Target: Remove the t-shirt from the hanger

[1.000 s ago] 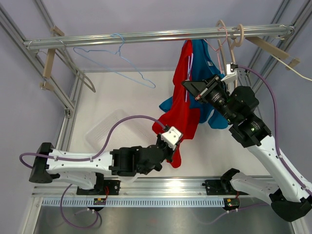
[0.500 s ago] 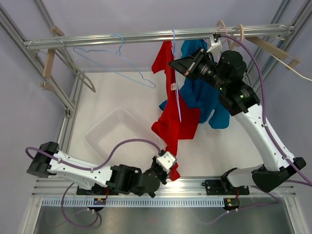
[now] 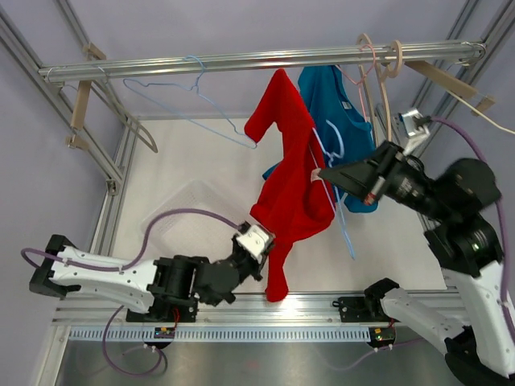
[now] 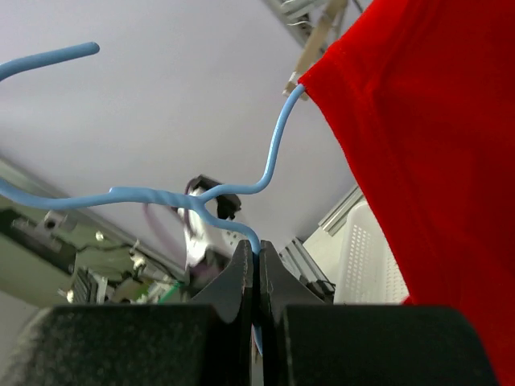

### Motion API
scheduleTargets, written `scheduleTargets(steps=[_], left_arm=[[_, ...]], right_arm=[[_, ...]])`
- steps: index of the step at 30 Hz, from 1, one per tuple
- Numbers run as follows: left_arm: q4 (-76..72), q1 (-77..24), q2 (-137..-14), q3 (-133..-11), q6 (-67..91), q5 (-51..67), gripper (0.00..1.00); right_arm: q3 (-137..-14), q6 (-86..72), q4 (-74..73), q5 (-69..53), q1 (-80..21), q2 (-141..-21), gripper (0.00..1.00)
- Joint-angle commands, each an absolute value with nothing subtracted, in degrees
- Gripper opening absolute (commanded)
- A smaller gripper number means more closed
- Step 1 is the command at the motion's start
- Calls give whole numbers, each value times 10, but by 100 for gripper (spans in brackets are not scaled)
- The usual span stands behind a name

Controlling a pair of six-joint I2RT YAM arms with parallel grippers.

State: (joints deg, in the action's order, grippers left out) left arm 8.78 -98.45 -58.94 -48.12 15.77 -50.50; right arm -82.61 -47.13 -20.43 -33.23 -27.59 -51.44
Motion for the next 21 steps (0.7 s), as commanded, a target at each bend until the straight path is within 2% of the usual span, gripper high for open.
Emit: scheduleTargets(steps=[1,7,13,15,16,17,18,19,21], left_arm=[[13,-937,-560,-542,73,-503,0],[-54,-878,-587,-605,-8,-442,0],[-146,-825,-637,-633,-68,-427,0],[-227,-824,-649,-618,-125,-432,1],[-263,-824,-659,-607,-143,-431,10],[-307,-823,-664,-599,-164,-418,49],[-312,-822,-669,-597,-166,-399,64],[-310,-820,-685,-603,-175,-400,76],[-315,-817,-702,-616,-191,-418,77]], right_arm=[[-837,-411,-215,-396,-271,-442,0],[-864,-365,-341,-424,-271,-394,0],[-822,-391,-338,-465,-272,-340,0],[-815,-406,-314,-487,-271,-326,0],[-805,-430,-302,-494,-271,-323,0],[-801,-444,-284,-503,-271,-318,0],[-796,-466,-258,-518,-271,-314,0],[-794,-475,-244,-528,-272,-312,0],[-790,-490,-233,-535,-272,-310,0]])
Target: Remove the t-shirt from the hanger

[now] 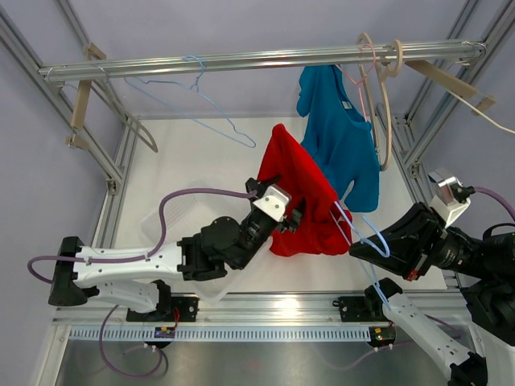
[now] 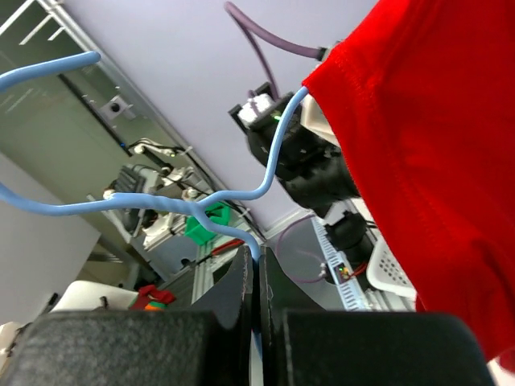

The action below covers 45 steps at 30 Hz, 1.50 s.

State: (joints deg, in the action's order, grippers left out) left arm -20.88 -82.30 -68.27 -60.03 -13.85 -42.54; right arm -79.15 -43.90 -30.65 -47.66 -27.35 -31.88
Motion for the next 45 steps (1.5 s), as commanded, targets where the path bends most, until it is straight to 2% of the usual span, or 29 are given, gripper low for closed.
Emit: scheduleTargets(steps=[1,2,3,5,6,9,13,19,23,29,33,38,42,45], left_arm=[[-319,-811,-713,-624,-196,-432,74],[-321,-809,-713,-626,-199,-428,67],[-321,-807,-712,-627,-200,-425,49],[-319,-804,-712,-635,-213,-434,21],[-316,-804,-709,-640,-217,-439,1],[-268,-806,-690,-658,-214,-433,0],[-156,-823,-646,-702,-178,-404,0],[-2,-829,-590,-859,-131,-352,0],[32,-830,-558,-924,-139,-352,0],[51,-829,-555,-999,-243,-441,0],[19,-829,-517,-933,-281,-500,0],[-51,-816,-453,-738,-285,-540,0],[-64,-762,-396,-644,-258,-543,0],[-25,-704,-369,-622,-210,-520,0]], right_arm=[[-788,-494,-230,-539,-271,-310,0],[-788,-496,-229,-541,-271,-309,0],[-787,-499,-227,-545,-271,-306,0],[-785,-502,-231,-551,-272,-302,0],[-785,-504,-234,-553,-272,-297,0],[-798,-481,-278,-547,-271,-289,0],[-874,-427,-374,-520,-272,-294,0],[-974,-373,-472,-483,-271,-312,0],[-998,-369,-462,-476,-271,-332,0],[-991,-393,-407,-484,-272,-387,0],[-971,-352,-431,-450,-272,-396,0],[-939,-330,-447,-428,-272,-394,0],[-927,-291,-504,-419,-271,-373,0],[-907,-276,-543,-415,-272,-338,0]])
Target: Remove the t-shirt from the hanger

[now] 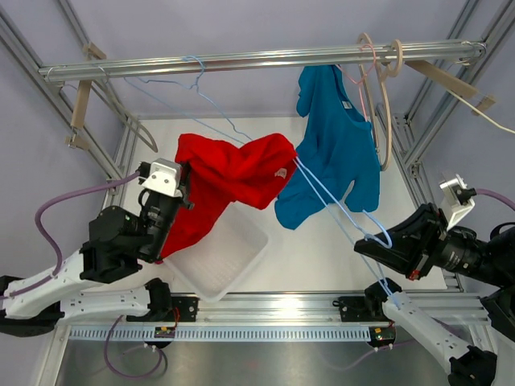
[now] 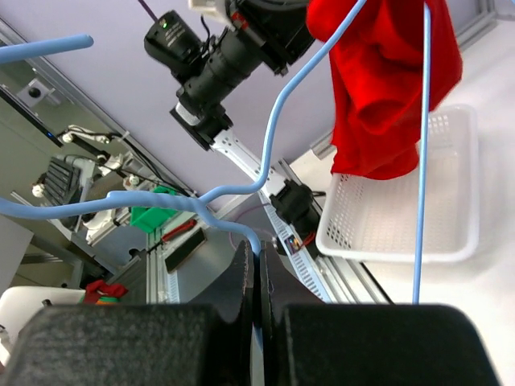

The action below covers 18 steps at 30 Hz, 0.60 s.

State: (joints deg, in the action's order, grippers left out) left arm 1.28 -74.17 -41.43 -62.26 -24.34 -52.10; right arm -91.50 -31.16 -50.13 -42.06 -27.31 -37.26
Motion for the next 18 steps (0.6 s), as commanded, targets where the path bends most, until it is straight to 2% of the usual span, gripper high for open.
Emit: scheduleTargets(steps=[1,6,12,15,18], left_arm=[[-14,-697,-358,-616,-201,-518,0],[-2,-673,-361,-584,-168,-513,0],[4,-637,-350,-572,-172,-503,0],[55,-607,-402,-677,-144,-432,0],[113,-606,-486,-840,-134,-375,0]], right_arm=[[-901,-273,-553,-410,-271,-332,0],[-872,-265,-584,-410,-271,-310,0],[-932,-229,-651,-365,-271,-300,0],[-961,-227,-661,-356,-271,-308,0],[-959,-230,-648,-350,-271,-311,0]])
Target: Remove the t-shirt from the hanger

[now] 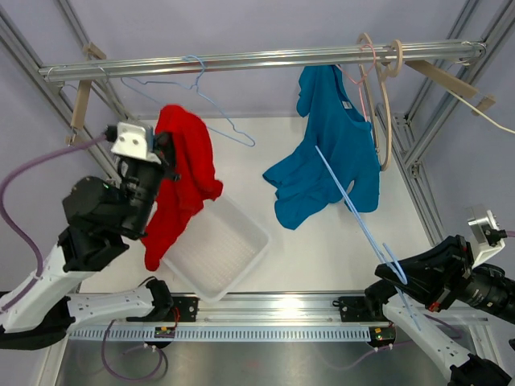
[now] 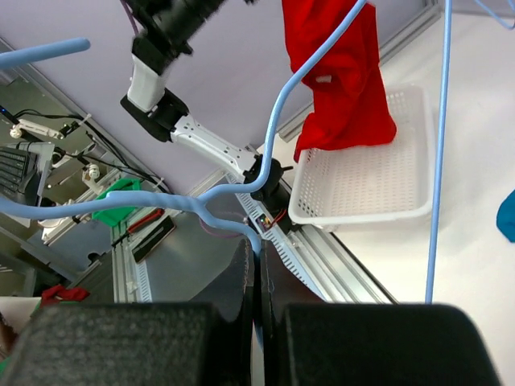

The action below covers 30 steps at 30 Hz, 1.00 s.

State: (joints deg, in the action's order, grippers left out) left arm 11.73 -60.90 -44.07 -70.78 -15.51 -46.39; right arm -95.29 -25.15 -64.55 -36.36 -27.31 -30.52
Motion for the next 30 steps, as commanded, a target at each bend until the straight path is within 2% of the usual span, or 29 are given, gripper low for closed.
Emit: scheduleTargets(steps=[1,2,5,11,20,26,30], left_arm=[[126,-606,-506,-879,-134,-364,0],[138,-606,-522,-945,-133,-349,0],[154,-606,-562,-1017,-151,-347,0],[154,-606,-534,-984,-151,-368,0],[175,-606,-393,-772,-95,-413,0],[247,-606,-314,-568,98,-383,0],[302,-606,-253,-475,263,-407,0]], right_arm=[[-955,-231,-646,-346,-272,-309,0],[-947,-231,-644,-344,-271,-307,0],[-938,-229,-647,-337,-272,-302,0],[-933,-218,-663,-325,-271,-301,0],[-921,-220,-657,-315,-271,-308,0],[-863,-231,-600,-300,-271,-342,0],[-803,-244,-507,-281,-271,-382,0]])
